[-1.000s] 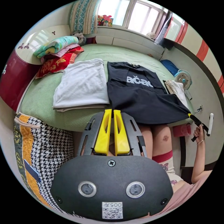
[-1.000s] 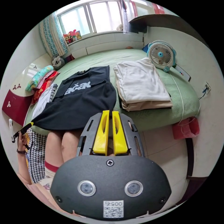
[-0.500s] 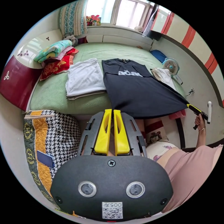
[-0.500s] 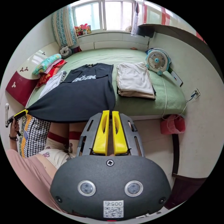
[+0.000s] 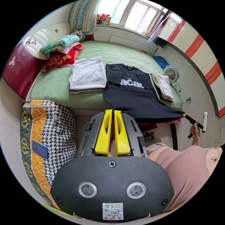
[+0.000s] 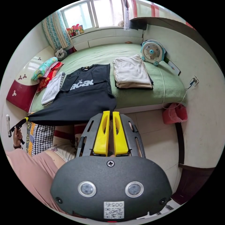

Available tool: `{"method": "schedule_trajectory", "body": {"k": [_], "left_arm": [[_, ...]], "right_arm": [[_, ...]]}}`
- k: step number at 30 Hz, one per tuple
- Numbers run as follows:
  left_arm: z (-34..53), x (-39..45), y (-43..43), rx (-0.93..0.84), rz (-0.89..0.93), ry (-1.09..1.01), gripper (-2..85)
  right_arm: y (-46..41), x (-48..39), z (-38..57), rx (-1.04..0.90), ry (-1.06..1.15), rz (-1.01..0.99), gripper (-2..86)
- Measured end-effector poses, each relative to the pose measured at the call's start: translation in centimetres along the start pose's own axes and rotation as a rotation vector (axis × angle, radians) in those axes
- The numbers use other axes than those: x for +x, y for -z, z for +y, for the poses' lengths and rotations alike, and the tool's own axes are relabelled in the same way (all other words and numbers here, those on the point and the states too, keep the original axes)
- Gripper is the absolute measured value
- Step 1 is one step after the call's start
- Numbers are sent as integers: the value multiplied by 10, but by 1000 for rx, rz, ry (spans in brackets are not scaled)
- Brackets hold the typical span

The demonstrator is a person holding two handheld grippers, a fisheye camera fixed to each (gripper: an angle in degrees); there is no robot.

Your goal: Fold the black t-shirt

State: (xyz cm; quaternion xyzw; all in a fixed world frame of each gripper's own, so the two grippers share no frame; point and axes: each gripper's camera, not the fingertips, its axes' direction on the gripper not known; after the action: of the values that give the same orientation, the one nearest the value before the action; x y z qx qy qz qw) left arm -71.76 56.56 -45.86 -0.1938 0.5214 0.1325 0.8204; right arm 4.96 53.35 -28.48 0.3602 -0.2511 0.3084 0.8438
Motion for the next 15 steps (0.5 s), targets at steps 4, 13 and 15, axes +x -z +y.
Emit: {"method": "schedule_trajectory", "body": {"k": [4, 13, 15], "left_arm": [[-41, 5, -8, 10, -34, -39, 9], [-175, 2, -43, 10, -48, -149, 13], [-207, -2, -55, -7, -47, -158, 14]], "right_arm": [[-12, -1, -29, 15, 2, -2, -13], [-44, -3, -127, 66, 31, -14, -15], [-54, -6, -152, 65, 56, -11, -15]]}}
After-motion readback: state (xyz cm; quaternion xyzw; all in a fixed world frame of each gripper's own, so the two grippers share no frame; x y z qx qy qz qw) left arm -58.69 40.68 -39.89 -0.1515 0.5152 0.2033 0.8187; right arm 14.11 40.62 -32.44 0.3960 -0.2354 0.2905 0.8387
